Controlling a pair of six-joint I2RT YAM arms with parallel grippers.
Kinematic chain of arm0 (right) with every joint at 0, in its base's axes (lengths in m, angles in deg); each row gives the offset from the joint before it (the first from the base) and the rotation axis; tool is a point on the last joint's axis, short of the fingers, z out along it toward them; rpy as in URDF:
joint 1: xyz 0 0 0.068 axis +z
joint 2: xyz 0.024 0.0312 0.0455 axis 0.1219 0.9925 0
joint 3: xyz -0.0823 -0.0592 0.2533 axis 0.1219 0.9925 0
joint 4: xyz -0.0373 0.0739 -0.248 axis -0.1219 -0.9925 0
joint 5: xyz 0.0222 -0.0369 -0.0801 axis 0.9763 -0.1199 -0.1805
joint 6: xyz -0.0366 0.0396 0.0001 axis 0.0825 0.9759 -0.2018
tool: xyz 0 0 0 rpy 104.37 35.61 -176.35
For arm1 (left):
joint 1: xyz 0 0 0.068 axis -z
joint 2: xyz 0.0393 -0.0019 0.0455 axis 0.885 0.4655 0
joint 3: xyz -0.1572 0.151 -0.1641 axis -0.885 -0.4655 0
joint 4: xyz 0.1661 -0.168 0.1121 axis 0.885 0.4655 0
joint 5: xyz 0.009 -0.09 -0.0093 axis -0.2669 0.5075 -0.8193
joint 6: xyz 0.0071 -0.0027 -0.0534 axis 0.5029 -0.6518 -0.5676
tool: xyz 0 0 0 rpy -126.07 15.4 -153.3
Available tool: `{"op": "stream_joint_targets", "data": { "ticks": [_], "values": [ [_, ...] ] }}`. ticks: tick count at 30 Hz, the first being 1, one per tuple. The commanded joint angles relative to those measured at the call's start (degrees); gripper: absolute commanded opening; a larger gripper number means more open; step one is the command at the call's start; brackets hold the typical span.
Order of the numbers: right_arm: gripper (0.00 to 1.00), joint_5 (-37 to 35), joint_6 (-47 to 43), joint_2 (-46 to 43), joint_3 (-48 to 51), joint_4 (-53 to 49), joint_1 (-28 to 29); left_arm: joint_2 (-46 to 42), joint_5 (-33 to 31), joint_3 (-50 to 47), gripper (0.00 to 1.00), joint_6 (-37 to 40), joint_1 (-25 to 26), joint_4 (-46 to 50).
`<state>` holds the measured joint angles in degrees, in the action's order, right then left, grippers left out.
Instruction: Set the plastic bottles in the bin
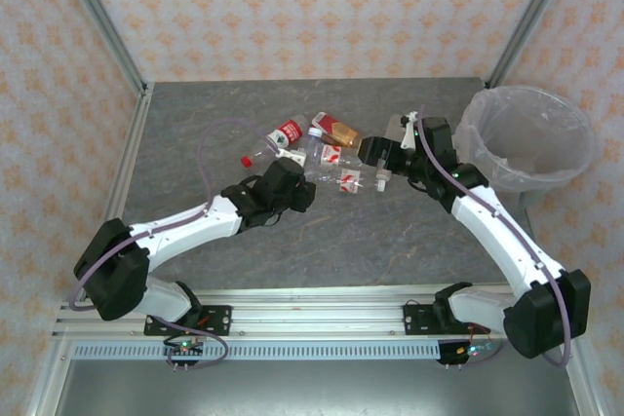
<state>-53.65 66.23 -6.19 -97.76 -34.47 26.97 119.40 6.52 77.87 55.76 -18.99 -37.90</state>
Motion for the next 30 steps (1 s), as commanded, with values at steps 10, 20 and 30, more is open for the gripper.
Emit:
{"op": "stream_joint_targets", "data": {
  "ticks": [10, 20, 30],
  "values": [
    [1.0, 7.13, 10.24, 4.25, -2.48, 13.32, 3.72, -2.05, 6.69, -1.2, 0.13, 2.36, 1.88, -6.98],
    [0.96, 10.39, 13.05, 11.95, -6.98, 15.07, 6.35, -2.57, 8.05, -1.13, 0.14, 2.61, 2.24, -7.81],
    [0.98, 15.18, 11.92, 14.12, -4.74, 20.09, 7.47, -3.04, 11.39, -1.35, 0.16, 1.62, 2.2, -10.24]
  ]
}}
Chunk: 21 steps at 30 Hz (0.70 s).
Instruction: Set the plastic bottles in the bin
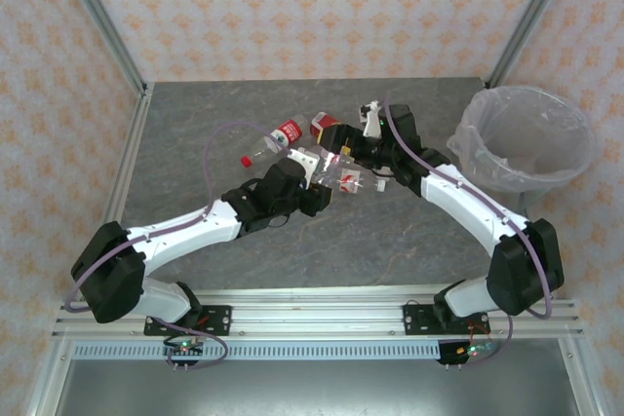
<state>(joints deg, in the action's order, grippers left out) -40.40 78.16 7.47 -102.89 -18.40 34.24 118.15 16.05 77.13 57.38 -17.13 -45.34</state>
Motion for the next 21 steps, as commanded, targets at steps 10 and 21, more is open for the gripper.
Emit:
{"op": "stream_joint_targets", "data": {
  "ticks": [10, 21],
  "values": [
    [0.84, 2.4, -0.59, 1.27, 0.97, 2.33, 0.23, -1.73, 3.18, -0.03, 0.18, -0.6, 0.34, -4.27],
    [0.71, 0.25, -2.13, 0.79, 0.57, -1.43, 0.2, -1.28, 3.11, 0.26, 0.18, -0.83, 0.32, -4.35]
  ]
}}
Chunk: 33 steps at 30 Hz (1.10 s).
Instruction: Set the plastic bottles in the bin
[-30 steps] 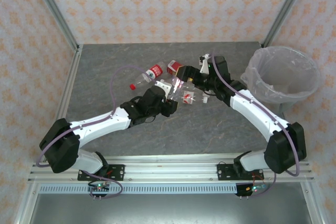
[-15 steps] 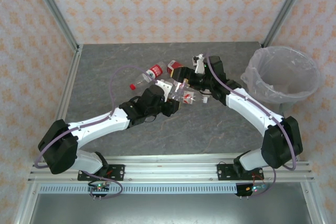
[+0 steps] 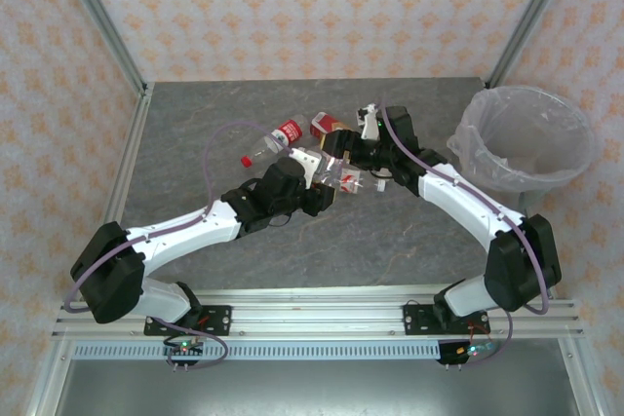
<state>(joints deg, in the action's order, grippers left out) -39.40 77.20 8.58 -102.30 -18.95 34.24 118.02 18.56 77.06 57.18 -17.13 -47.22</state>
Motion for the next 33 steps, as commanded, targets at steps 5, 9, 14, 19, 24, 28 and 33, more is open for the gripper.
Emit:
{"op": "stream_joint_targets", "data": {
  "ticks": [5, 9, 14, 19, 24, 28, 33],
  "values": [
    [0.67, -1.47, -2.25, -0.63, -0.3, -2.29, 0.27, -0.84, 0.19, 0.47, 0.18, -0.74, 0.35, -2.27],
    [0.6, -1.63, -2.57, -1.16, -0.23, -2.48, 0.21, -0.45, 0.0, 0.83, 0.18, -0.89, 0.36, -1.95],
    [0.49, -1.06, -2.54, -1.93, 0.27, -1.43, 0.21, -0.27, 0.15, 1.03, 0.21, -0.71, 0.33, -2.16],
    [0.43, -1.15, -2.64, -3.03, 0.43, -1.08, 0.18, 0.02, -0.06, 1.17, 0.26, -0.62, 0.36, -1.7],
    [0.4, -3.6, -3.52, -5.01, 1.01, -1.2, 0.19, -1.85, 0.95, -1.29, 0.54, 0.72, 0.35, -5.06],
    [0.4, -4.15, -3.51, -6.54, 1.18, -1.33, 0.18, -3.66, 1.3, -1.85, 0.71, 2.5, 0.27, -4.87],
    [0.4, -5.76, -4.3, -8.04, 1.05, -2.0, 0.18, -6.24, 2.71, -2.93, 0.92, 3.14, 0.31, -5.96]
  ]
}}
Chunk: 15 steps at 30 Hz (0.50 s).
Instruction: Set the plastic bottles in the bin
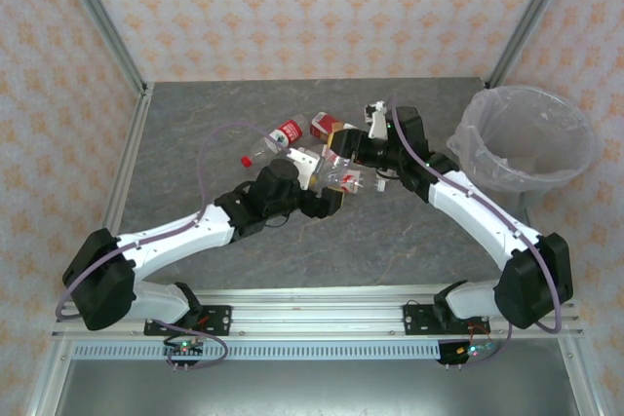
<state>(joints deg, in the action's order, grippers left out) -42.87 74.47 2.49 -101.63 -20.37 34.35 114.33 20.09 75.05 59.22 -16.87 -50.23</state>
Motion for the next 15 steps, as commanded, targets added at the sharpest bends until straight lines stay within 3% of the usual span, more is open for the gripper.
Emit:
{"op": "stream_joint_targets", "data": {
  "ticks": [1, 9, 15],
  "values": [
    [0.4, -2.95, -1.97, -2.21, 0.22, -1.12, 0.1, -3.41, 1.25, -1.47, 0.98, 1.06, 0.03, -3.62],
    [0.4, -12.25, -6.32, -5.69, -3.11, -9.5, 0.13, -9.94, -6.57, -3.34, 1.0, 0.6, -0.02, -3.29],
    [0.4, -16.97, -8.31, -9.19, -4.68, -12.48, 0.07, -15.21, -19.87, -5.26, 1.0, -2.75, 0.03, -2.95]
  ]
}}
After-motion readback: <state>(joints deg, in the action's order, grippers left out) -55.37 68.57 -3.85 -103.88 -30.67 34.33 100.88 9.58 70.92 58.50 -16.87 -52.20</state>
